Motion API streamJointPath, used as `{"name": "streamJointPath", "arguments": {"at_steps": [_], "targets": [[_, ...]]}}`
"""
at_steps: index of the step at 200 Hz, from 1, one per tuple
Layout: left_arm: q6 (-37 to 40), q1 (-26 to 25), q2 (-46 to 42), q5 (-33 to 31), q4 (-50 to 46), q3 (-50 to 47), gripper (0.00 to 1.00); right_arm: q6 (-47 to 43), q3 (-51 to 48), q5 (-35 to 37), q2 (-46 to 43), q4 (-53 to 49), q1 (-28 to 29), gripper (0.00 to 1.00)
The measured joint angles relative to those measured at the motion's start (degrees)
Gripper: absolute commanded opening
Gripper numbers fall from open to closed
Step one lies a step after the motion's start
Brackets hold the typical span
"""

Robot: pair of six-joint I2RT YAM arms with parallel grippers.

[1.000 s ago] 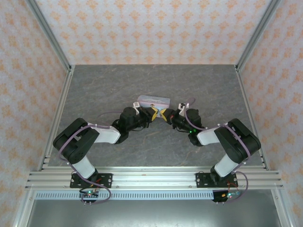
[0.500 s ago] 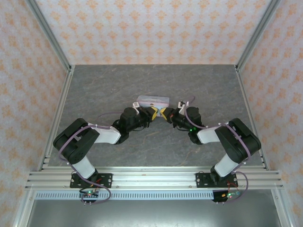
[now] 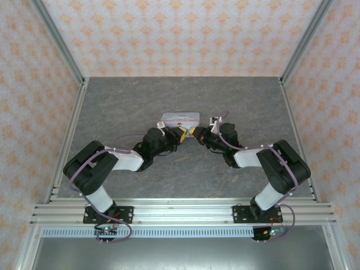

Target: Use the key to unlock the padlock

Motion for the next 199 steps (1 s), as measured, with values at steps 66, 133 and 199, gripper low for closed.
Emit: {"name": "streamJointPath", "arguments": {"at_steps": [66, 133, 199], "targets": [[-1.29, 0.0, -0.13, -0.33, 0.46, 0.0, 0.0, 3.17, -0.63, -0.22, 1.01, 4.0, -0.13, 0.0], [1.6, -0.31, -2.67, 2.25, -4.66, 0.46, 0.0, 8.24, -4.48, 1.36, -1.05, 6.97, 0.81, 0.0], [2.23, -1.11, -7.61, 4.68, -10.56, -0.9, 0.0, 9.86, -8.44, 1.9, -4.35, 7.96, 2.49, 0.0]]}}
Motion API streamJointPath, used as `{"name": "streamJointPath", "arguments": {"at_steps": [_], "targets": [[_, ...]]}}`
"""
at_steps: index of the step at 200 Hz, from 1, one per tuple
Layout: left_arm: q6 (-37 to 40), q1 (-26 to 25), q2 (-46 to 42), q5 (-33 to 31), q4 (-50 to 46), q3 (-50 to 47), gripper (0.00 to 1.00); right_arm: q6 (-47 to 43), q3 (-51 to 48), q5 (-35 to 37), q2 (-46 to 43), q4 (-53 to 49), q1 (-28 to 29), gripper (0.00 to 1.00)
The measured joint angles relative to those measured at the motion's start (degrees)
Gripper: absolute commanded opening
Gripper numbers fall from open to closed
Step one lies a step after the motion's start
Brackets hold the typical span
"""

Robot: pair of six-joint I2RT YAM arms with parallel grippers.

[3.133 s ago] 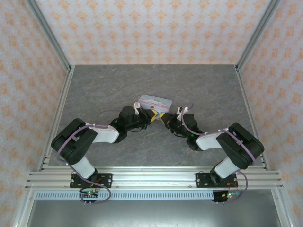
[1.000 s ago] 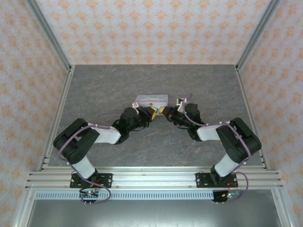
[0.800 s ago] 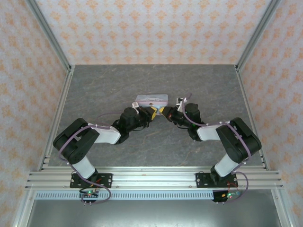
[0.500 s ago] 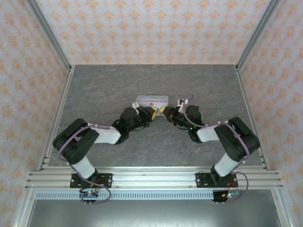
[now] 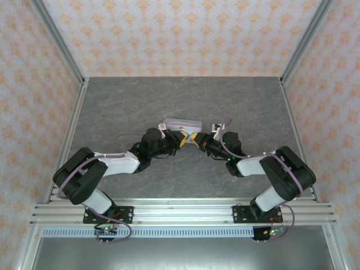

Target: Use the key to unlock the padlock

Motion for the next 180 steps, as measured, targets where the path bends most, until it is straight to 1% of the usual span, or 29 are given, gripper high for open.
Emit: {"name": "streamJointPath", "arguments": {"at_steps": [30, 106, 140, 180], "targets": [[0.0, -0.09, -1.95, 0.2, -2.6, -0.52, 0.0, 0.42, -0.66, -0.48, 0.0, 0.87, 0.61, 0.0], [-0.26, -0.68, -2.12, -0.24, -2.34, -0.74, 0.0, 0.92, -1.46, -0.59, -0.33, 1.75, 0.66, 0.0], [-0.31, -1.07, -2.1, -1.2, -1.44, -0.85, 0.0, 4.48, -1.57, -0.59, -0.31, 2.64, 0.66, 0.0], [-0.57, -1.16, -1.95, -1.4, -0.59, -0.85, 0.0, 10.95, -1.55, -0.59, -0.31, 2.86, 0.66, 0.0]]}}
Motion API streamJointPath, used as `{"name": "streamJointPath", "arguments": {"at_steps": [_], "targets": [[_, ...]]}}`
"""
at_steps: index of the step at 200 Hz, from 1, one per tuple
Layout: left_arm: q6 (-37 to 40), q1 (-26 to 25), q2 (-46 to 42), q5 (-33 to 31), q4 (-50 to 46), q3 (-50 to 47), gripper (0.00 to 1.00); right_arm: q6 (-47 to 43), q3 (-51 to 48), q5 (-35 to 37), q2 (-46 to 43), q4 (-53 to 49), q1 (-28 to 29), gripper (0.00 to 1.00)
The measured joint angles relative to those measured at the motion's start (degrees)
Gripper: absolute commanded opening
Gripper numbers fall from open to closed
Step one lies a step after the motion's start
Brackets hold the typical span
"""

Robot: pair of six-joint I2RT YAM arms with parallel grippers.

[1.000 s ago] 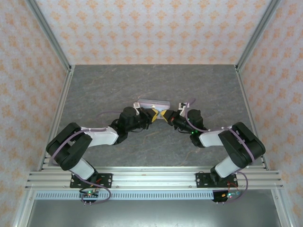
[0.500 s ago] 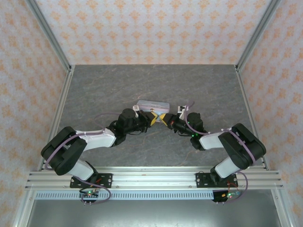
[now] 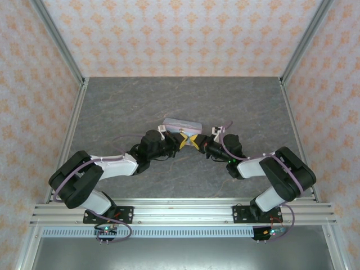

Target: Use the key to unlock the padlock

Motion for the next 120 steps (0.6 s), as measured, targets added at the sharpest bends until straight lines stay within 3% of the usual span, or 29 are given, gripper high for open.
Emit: {"name": "streamJointPath", "arguments": {"at_steps": [65, 120], "targets": [[-0.15, -0.63, 0.2, -0.35, 0.22, 0.0, 0.0, 10.56, 0.07, -0.42, 0.76, 0.61, 0.17, 0.0], [-0.66, -1.07, 0.2, -3.19, 1.77, -0.68, 0.0, 12.57, 1.6, 0.66, 0.76, -0.7, 0.68, 0.0]]}}
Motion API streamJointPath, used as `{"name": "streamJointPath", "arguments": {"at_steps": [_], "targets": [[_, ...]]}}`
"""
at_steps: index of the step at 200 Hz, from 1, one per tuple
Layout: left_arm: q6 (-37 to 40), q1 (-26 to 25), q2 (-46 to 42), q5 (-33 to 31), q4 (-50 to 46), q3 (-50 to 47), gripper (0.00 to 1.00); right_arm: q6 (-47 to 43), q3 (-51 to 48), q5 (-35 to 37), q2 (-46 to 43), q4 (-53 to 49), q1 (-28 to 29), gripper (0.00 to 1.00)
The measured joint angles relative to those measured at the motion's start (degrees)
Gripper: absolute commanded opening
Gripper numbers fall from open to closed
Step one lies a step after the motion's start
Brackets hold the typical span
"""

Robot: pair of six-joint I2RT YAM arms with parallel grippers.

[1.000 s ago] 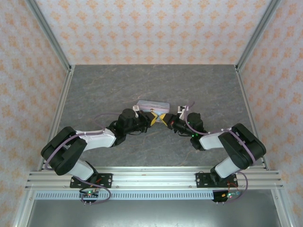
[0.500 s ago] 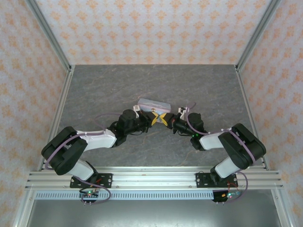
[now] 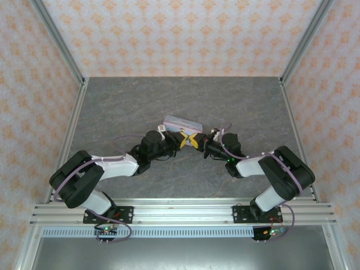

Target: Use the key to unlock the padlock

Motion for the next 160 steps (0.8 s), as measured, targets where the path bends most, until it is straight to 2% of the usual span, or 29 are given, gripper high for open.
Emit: {"name": "streamJointPath", "arguments": {"at_steps": [19, 38, 96, 160], "targets": [[0.15, -0.87, -0.17, -1.7, 0.11, -1.36, 0.0, -0.28, 0.0, 0.28, 0.0, -1.99, 0.48, 0.0], [0.85, -1.7, -0.79, -3.3, 0.09, -2.89, 0.0, -0.85, 0.0, 0.37, 0.0, -3.78, 1.14, 0.06], [3.08, -3.15, -1.22, -5.14, -0.57, -4.55, 0.0, -3.87, 0.02, 2.16, -1.77, -7.41, 1.49, 0.33], [5.55, -3.32, -3.43, -5.79, -1.84, -4.87, 0.0, -6.95, -0.5, 4.87, -7.85, -12.37, 1.46, 0.38]]}}
